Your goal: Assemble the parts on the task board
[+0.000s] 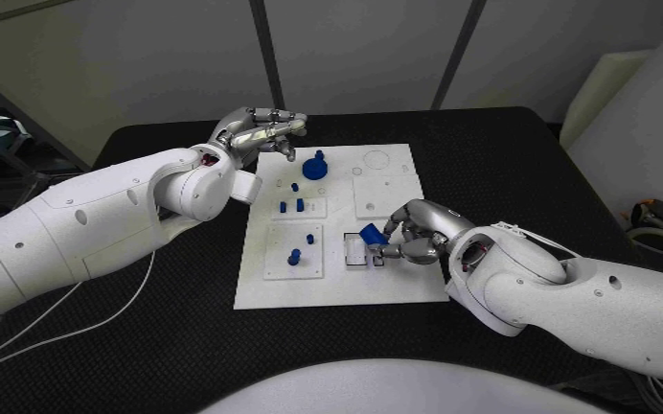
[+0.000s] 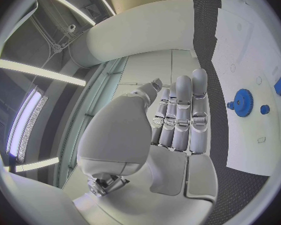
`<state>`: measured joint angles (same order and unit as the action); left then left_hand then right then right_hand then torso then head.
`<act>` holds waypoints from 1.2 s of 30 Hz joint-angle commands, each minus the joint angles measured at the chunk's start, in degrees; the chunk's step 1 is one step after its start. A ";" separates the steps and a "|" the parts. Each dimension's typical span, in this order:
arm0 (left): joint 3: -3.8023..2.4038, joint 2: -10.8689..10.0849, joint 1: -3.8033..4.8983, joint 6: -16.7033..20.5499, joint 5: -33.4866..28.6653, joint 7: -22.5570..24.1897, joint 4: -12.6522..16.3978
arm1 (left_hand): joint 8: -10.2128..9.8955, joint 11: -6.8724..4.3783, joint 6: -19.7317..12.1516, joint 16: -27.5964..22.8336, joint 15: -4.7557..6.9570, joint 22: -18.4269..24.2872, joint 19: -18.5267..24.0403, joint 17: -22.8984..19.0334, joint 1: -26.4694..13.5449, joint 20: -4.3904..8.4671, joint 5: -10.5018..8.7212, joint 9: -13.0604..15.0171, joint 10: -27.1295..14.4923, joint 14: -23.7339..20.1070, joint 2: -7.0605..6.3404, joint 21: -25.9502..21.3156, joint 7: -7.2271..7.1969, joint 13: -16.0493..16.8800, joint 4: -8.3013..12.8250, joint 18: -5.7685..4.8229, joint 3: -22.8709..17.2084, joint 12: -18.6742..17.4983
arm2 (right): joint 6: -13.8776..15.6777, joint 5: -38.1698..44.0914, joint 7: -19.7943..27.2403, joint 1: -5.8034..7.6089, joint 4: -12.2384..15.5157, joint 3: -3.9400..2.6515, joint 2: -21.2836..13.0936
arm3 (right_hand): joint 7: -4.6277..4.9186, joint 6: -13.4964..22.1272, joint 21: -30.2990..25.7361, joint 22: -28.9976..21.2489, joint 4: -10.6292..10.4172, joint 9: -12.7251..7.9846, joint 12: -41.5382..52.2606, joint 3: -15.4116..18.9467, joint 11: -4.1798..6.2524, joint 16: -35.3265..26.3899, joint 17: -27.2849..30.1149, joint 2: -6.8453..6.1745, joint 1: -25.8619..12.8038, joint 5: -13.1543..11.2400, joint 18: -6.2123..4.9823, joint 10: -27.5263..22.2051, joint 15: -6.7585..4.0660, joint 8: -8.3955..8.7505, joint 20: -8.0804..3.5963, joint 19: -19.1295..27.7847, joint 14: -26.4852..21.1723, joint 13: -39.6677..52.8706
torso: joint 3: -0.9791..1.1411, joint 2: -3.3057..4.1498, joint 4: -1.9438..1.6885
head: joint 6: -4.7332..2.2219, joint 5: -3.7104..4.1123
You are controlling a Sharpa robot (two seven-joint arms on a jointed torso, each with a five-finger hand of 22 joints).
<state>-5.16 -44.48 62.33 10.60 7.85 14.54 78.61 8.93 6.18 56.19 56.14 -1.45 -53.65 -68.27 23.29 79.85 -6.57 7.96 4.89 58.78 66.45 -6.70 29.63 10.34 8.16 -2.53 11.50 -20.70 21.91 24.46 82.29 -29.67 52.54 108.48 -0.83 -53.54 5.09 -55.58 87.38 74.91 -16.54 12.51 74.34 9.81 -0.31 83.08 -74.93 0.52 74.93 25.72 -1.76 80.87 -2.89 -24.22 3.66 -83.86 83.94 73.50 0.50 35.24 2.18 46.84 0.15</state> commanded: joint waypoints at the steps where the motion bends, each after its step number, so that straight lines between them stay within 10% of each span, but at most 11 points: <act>1: -0.03 0.18 0.09 -0.81 -0.13 -0.07 0.09 | 0.35 -0.02 -0.35 -0.20 -0.04 0.05 0.23 -0.05 -0.39 -0.36 -0.28 -0.05 -0.45 -0.40 0.06 -0.38 0.01 0.07 0.03 -1.07 0.32 0.16 | -3.48 -1.91 0.31 0.08 -0.78 -0.04 1.27 | -0.32 -0.64 -0.12 11.54 -0.12 1.81 -0.15 0.51 -0.06 -0.19 -0.17 -0.38 -1.42 -0.44 0.70 -0.11 -0.44 -0.31 -0.39 -3.05 3.37 -0.09 | 0.01 0.06 0.01 | 0.03 -0.30; 22: -0.02 0.44 0.09 -0.86 -0.13 -0.17 0.13 | 0.35 -0.01 -0.42 -0.19 -0.06 0.09 0.23 -0.08 -0.41 -0.37 -0.27 -0.07 -0.54 -0.42 0.06 -0.42 0.02 0.07 0.01 -1.07 0.36 0.20 | -7.32 -1.03 -3.03 0.10 -3.82 -0.10 5.36 | -1.91 -2.69 -0.03 11.76 -0.17 5.73 -0.51 4.35 1.23 -0.01 -0.88 1.78 -7.03 -4.42 0.75 0.57 -1.49 -3.83 -1.30 -3.20 3.53 0.81 | 0.04 0.12 0.08 | -0.04 -1.15; 30: -0.02 0.47 0.10 -0.88 -0.13 -0.19 0.09 | 0.35 -0.01 -0.42 -0.19 -0.06 0.09 0.23 -0.08 -0.41 -0.37 -0.27 -0.07 -0.54 -0.42 0.06 -0.42 0.02 0.07 0.01 -1.07 0.36 0.20 | -6.12 -0.70 -2.96 0.11 -4.44 -0.11 6.12 | -1.82 -1.33 -0.25 11.56 -0.21 7.89 -1.18 7.27 1.21 -0.23 -0.71 1.77 -12.56 -18.03 0.68 0.51 -1.48 -5.04 -1.42 -2.99 3.49 0.97 | 0.03 0.16 0.04 | -0.04 -1.25; 36: -0.01 0.47 0.10 -0.89 -0.13 -0.21 0.07 | 0.35 -0.01 -0.42 -0.19 -0.06 0.09 0.23 -0.08 -0.41 -0.37 -0.27 -0.07 -0.54 -0.42 0.06 -0.42 0.02 0.07 0.01 -1.07 0.36 0.20 | -4.76 -0.64 -2.66 0.11 -4.66 -0.11 6.37 | -1.77 -0.76 -0.34 11.49 -0.29 8.78 -1.53 7.22 1.08 -0.33 -0.65 1.24 -15.76 -21.90 0.65 0.42 -1.42 -5.45 -1.32 -2.92 3.49 1.04 | 0.05 0.18 0.14 | 0.04 -1.29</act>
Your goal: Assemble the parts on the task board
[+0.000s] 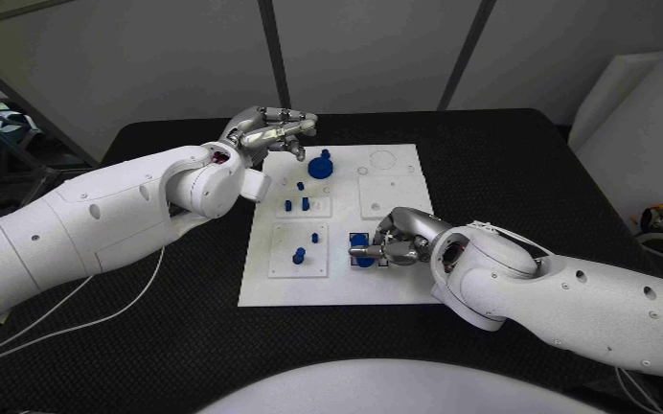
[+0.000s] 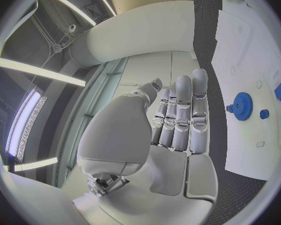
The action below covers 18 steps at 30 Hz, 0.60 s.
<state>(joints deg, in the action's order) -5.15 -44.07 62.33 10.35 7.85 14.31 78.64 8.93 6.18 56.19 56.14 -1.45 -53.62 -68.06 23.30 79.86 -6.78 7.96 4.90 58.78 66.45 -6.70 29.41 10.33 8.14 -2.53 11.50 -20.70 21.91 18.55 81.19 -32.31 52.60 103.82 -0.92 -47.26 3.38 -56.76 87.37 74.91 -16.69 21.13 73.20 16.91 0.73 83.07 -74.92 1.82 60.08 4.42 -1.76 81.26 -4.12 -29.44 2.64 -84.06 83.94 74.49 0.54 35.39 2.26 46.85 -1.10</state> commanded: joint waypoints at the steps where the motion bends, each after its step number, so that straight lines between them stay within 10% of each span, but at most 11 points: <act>1: -0.03 0.07 0.10 -0.65 -0.13 0.02 0.04 | 0.35 0.00 -0.42 -0.19 -0.06 0.06 0.02 -0.09 -0.42 -0.16 -0.27 -0.09 -0.54 -0.42 0.05 -0.20 0.02 0.09 0.01 -1.07 0.36 0.20 | 1.39 0.46 0.08 0.05 -0.01 -0.01 0.12 | -0.05 0.54 -0.36 11.48 -0.16 0.36 -0.49 -0.04 0.03 -0.36 -0.64 -0.27 -1.71 -1.05 0.65 0.00 -0.18 -0.32 -0.29 -2.70 3.49 0.06 | 0.02 0.03 0.05 | 0.03 -0.03; 10: -0.02 -0.01 0.09 -0.67 -0.13 -0.01 0.05 | 0.38 0.01 -0.48 -0.17 -0.07 0.11 0.01 -0.14 -0.41 -0.18 -0.26 -0.10 -0.65 -0.45 0.10 -0.25 0.04 0.10 -0.02 -1.07 0.40 0.29 | 2.09 1.15 1.85 0.05 0.71 -0.01 0.05 | -0.06 0.82 -0.36 11.52 -0.01 1.10 -0.57 -1.20 0.05 -0.33 -0.81 -0.07 -3.33 -0.29 0.65 0.09 -0.17 -0.65 -0.27 -2.73 3.53 0.31 | 0.08 -0.06 0.01 | 0.14 0.09; 18: 0.00 -0.31 0.09 -0.66 -0.13 -0.04 0.09 | 0.38 0.01 -0.48 -0.17 -0.07 0.11 0.01 -0.14 -0.41 -0.18 -0.26 -0.10 -0.65 -0.45 0.10 -0.25 0.04 0.10 -0.02 -1.07 0.40 0.29 | 2.55 2.85 4.48 0.04 2.62 0.00 -1.74 | -0.02 1.35 -0.19 11.78 0.96 2.00 -0.78 -2.58 0.02 0.06 -1.65 -0.75 3.72 1.94 0.72 0.12 -0.14 -0.84 -0.25 -2.93 3.69 0.63 | 0.10 -0.07 0.16 | 0.14 -0.04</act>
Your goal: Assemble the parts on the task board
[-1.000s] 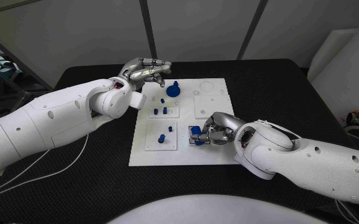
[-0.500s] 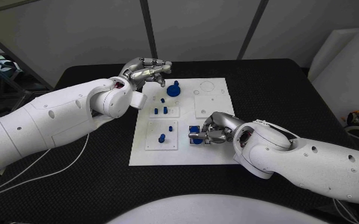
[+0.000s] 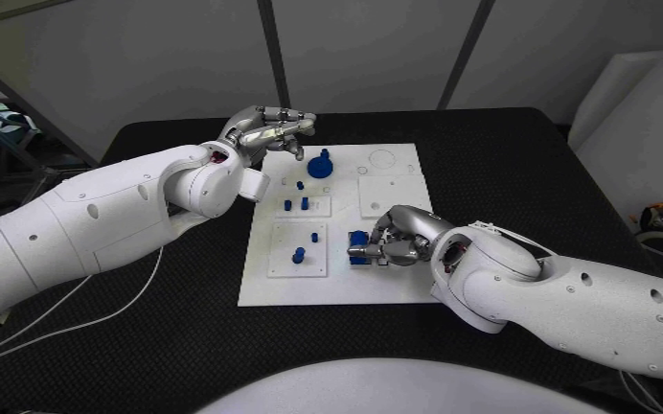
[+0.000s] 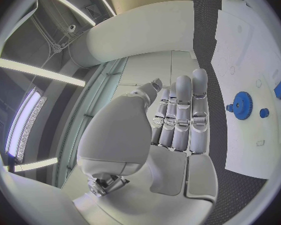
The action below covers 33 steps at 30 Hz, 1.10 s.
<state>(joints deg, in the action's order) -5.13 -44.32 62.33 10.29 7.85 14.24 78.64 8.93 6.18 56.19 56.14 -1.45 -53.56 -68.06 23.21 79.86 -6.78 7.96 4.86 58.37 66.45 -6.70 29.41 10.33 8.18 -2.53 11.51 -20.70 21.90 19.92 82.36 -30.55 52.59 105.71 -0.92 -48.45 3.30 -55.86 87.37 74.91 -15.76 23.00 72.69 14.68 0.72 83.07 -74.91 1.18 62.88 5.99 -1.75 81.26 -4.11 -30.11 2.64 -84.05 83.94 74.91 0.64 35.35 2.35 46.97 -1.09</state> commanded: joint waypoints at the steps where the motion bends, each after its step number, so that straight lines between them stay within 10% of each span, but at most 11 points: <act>1: -0.01 -0.08 0.09 -0.59 -0.13 0.03 0.09 | 0.38 0.01 -0.48 -0.17 -0.07 0.05 0.01 -0.05 -0.41 -0.18 -0.26 -0.05 -0.24 -0.45 0.10 -0.25 0.04 0.06 -0.02 -1.07 0.40 0.29 | 1.22 1.80 3.17 0.04 1.07 0.01 -0.93 | 0.05 0.47 -0.14 11.84 0.08 0.22 -0.25 -0.43 0.03 0.11 -1.75 -0.12 1.61 0.49 0.74 0.15 -0.15 -0.19 -0.25 -2.99 3.70 0.27 | -0.01 -0.02 0.06 | 0.01 -0.06; 28: 0.08 -0.18 0.07 -0.59 -0.13 -0.01 0.06 | 0.42 0.03 -0.53 -0.15 -0.09 0.12 0.00 -0.11 -0.42 -0.19 -0.25 -0.07 -0.34 -0.48 0.20 -0.31 0.06 0.07 -0.07 -1.07 0.43 0.39 | 0.18 2.33 3.24 0.03 0.35 0.04 -1.63 | -0.35 0.18 -0.06 12.05 2.88 1.23 -0.39 -2.33 0.42 0.30 -2.32 3.13 13.06 9.26 0.77 0.45 -0.43 0.05 -0.41 -3.11 3.76 0.99 | -0.13 0.05 -0.05 | -0.01 0.25; 33: 0.08 -0.07 0.07 -0.64 -0.13 0.02 -0.01 | 0.42 0.03 -0.53 -0.15 -0.09 0.12 0.00 -0.11 -0.42 -0.19 -0.25 -0.07 -0.34 -0.48 0.20 -0.31 0.06 0.07 -0.07 -1.07 0.43 0.39 | -0.17 2.52 3.15 0.03 -0.35 0.04 -0.87 | -0.57 0.11 -0.08 12.06 5.10 1.34 -0.37 -3.64 0.64 0.31 -2.40 3.49 16.77 6.96 0.77 0.51 -0.65 0.11 -0.67 -3.10 3.77 1.16 | -0.10 0.05 -0.07 | 0.14 0.39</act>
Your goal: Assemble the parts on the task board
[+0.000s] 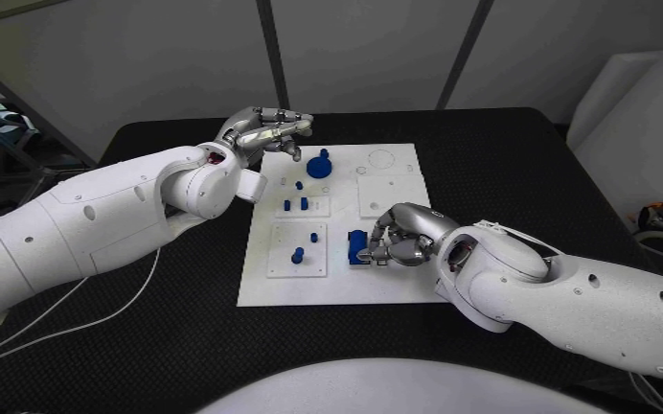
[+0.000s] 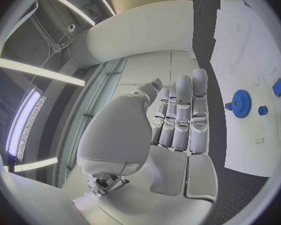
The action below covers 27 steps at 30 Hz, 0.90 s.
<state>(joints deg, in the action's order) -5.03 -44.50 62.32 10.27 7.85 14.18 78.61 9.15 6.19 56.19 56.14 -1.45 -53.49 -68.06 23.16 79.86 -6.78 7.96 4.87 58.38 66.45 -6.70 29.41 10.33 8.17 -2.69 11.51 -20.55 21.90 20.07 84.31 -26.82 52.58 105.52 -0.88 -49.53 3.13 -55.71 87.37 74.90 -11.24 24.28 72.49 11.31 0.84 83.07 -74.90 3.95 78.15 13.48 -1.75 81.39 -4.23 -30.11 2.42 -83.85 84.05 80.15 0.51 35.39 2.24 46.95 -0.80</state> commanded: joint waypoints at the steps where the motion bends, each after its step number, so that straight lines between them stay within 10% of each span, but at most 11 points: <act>1: -0.02 0.11 0.09 -0.63 -0.13 0.07 0.02 | 0.20 0.02 -0.53 -0.16 -0.09 0.05 0.00 -0.05 -0.42 -0.19 -0.25 -0.08 -0.35 -0.49 0.20 -0.32 0.06 0.09 0.08 -1.07 0.27 0.39 | -0.34 0.69 -0.58 0.04 -0.23 -0.01 0.28 | -0.42 -0.06 -0.07 12.07 0.76 0.07 -0.18 -0.38 0.54 0.30 -2.39 0.73 1.80 -0.68 0.78 0.39 -0.54 0.13 -0.46 -3.32 3.65 -4.07 | 0.04 0.00 0.03 | 0.18 0.10; 27: 0.02 0.01 0.05 -0.69 -0.13 0.01 -0.07 | 0.23 0.04 -0.58 -0.14 -0.10 0.10 -0.01 -0.09 -0.44 -0.21 -0.24 -0.09 -0.43 -0.51 0.25 -0.36 0.07 0.10 0.03 -1.07 0.31 0.48 | -1.85 1.48 0.19 0.04 -0.15 0.01 -0.79 | -0.52 -0.23 -0.14 12.02 2.14 0.08 -0.01 -1.20 0.67 0.28 -2.43 0.76 3.90 -1.10 0.76 0.57 -0.67 0.34 -0.61 -3.25 3.65 -3.76 | 0.09 0.04 0.06 | 0.40 0.09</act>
<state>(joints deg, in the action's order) -5.00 -44.50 62.29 10.20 7.85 14.15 78.52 9.15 6.19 55.98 56.14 -1.64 -53.44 -68.06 23.12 79.86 -6.78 7.96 4.88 58.38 66.25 -6.70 29.41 10.55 8.22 -2.69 11.50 -20.55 22.19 19.31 85.35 -26.80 52.53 105.48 -0.81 -50.30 2.93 -55.92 87.37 74.94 -9.32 24.26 72.54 10.16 0.91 83.03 -74.95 3.27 80.01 12.60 -1.75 81.47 -4.51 -30.11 2.22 -84.06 83.94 82.99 0.60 35.34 2.35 47.31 -0.76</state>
